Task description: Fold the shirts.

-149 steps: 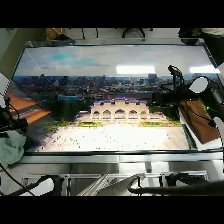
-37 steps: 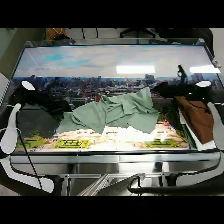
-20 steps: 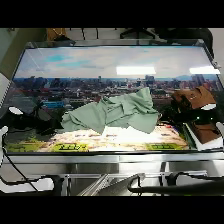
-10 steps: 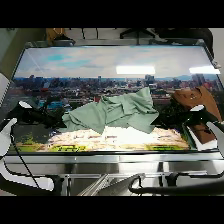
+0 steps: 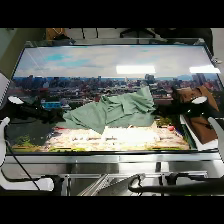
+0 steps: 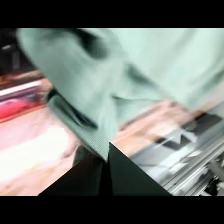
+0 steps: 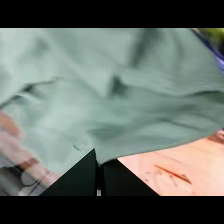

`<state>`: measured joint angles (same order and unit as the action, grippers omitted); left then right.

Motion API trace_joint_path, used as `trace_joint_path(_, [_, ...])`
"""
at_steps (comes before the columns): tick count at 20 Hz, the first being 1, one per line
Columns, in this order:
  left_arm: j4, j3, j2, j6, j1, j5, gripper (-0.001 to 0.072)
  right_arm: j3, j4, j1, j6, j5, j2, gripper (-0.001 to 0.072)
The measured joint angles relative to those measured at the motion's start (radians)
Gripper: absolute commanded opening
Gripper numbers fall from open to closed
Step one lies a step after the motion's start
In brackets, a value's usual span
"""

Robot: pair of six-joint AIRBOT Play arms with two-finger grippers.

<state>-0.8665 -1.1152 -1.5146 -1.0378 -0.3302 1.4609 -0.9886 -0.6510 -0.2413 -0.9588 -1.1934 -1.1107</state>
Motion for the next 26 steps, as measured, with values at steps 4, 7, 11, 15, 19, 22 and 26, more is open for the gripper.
trace_joint_path(4, [0.267, -0.165, 0.237, 0.000, -0.043, 0.110, 0.0010, -0.286, 0.177, -0.102, 0.010, -0.094, 0.174, 0.0020])
trace_joint_path(7, [0.576, -0.341, 0.422, 0.000, -0.124, 0.092, 0.0010, -0.528, 0.329, -0.227, 0.010, -0.102, 0.275, 0.0020])
trace_joint_path(11, [0.815, -0.558, 0.628, -0.032, -0.310, -0.061, 0.0010, -0.796, 0.424, -0.335, 0.010, -0.011, 0.367, 0.0020])
trace_joint_path(15, [0.803, -0.725, 0.735, -0.116, -0.504, -0.144, 0.0011, -0.977, 0.391, -0.362, 0.001, 0.055, 0.402, 0.0021])
trace_joint_path(19, [0.653, -0.814, 0.676, -0.162, -0.440, -0.101, 0.0011, -1.009, 0.359, -0.370, -0.018, 0.013, 0.369, 0.0020])
trace_joint_path(22, [0.473, -0.762, 0.573, -0.175, -0.246, -0.039, 0.0010, -0.887, 0.401, -0.353, 0.011, -0.045, 0.307, 0.0021])
trace_joint_path(26, [0.177, -0.581, 0.385, -0.178, -0.001, -0.048, 0.0011, -0.595, 0.339, -0.212, 0.093, -0.010, 0.185, 0.0020])
